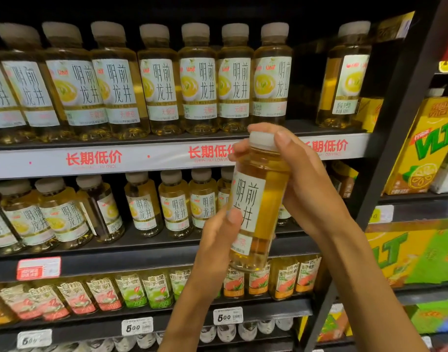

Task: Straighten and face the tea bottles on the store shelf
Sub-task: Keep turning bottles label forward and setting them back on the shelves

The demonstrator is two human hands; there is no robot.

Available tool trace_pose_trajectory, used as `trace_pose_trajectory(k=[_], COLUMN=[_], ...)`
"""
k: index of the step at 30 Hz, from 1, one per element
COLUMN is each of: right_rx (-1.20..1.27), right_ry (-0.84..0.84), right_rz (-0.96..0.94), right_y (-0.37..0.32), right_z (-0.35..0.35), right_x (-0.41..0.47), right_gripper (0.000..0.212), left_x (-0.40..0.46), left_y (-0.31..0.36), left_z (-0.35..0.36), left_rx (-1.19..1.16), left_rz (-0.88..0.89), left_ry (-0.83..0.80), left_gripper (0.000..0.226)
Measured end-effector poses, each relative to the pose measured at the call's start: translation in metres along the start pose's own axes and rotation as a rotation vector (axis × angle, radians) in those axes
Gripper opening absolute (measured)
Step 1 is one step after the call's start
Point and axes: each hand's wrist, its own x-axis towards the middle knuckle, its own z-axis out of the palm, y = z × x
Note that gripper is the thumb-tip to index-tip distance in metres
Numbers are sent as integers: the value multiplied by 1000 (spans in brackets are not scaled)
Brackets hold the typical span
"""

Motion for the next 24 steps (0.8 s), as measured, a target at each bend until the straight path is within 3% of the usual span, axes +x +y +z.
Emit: trace_pose_trajectory(k=[2, 7, 12, 16, 20, 24], right_rx=[62, -18, -50, 155, 214, 104], right_ry=[-31, 112, 151, 53, -75, 24], right_rz=[10, -51, -19, 69, 94, 75], right_y=[-1, -1, 2, 2, 2, 9], right_z=[1, 4, 8, -1, -3, -1], right_x=[2, 3, 1, 9, 14, 11], right_gripper=[32, 34, 41, 32, 35, 29], left_x=[0, 7, 7, 6, 3, -2], left_y=[-3, 1, 1, 3, -1, -3], left_z=[0, 4, 15, 8, 6, 1], left_rx=[-15, 66, 113, -85, -164, -37], left_rz=[-54, 22, 87, -81, -187, -230], left_ry=[-26, 74, 110, 40, -28, 77], left_gripper=[85, 35, 49, 69, 69, 71])
